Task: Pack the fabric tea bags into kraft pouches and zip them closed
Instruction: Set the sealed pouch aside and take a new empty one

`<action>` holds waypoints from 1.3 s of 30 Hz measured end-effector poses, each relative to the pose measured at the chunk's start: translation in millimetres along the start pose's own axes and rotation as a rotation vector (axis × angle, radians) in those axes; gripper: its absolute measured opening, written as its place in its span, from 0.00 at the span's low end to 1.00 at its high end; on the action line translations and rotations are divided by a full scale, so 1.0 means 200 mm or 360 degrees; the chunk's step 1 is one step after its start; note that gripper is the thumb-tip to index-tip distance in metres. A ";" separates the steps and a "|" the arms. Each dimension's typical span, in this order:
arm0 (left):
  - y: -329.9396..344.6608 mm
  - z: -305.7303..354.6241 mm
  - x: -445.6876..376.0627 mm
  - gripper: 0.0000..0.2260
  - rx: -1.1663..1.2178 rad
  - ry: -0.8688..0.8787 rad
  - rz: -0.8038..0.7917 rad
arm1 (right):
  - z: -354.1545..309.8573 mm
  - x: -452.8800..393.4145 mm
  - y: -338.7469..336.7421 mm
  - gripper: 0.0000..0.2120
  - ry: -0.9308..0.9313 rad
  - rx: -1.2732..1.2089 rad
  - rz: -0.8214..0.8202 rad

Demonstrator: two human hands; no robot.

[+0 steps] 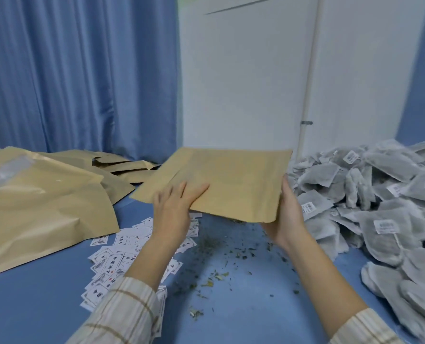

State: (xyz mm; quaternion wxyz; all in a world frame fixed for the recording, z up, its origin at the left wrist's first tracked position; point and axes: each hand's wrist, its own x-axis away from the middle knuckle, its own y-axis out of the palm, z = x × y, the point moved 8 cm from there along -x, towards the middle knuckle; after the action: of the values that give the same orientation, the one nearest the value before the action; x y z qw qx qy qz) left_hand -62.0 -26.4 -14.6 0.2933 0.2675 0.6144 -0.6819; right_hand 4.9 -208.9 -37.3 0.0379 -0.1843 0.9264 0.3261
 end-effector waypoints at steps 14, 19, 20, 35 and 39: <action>0.39 0.31 0.31 0.51 0.1368 -0.0317 -0.1386 | 0.36 0.14 -0.44 0.02 0.0440 0.0224 0.0518; 0.44 0.45 0.23 0.27 0.1107 -0.0478 -0.0836 | 0.41 0.13 -0.43 0.02 0.0477 0.0154 0.0469; 0.45 0.46 0.24 0.25 0.1055 -0.0514 -0.0771 | 0.42 0.13 -0.43 0.01 0.0476 0.0144 0.0473; 0.53 0.44 0.32 0.06 0.1688 -0.0950 -0.0247 | 0.47 0.12 -0.43 0.12 0.0278 -0.0122 0.0452; 0.47 0.52 0.30 0.13 0.0790 -0.0421 -0.0326 | 0.36 0.15 -0.50 0.12 0.0071 0.0967 0.0672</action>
State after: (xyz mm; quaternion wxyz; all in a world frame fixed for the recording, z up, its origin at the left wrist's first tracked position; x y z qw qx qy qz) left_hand -35.5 -141.3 -111.6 0.2261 0.1766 0.4091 -0.8662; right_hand 9.6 -246.0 -159.6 0.0026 0.0236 0.9992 0.0328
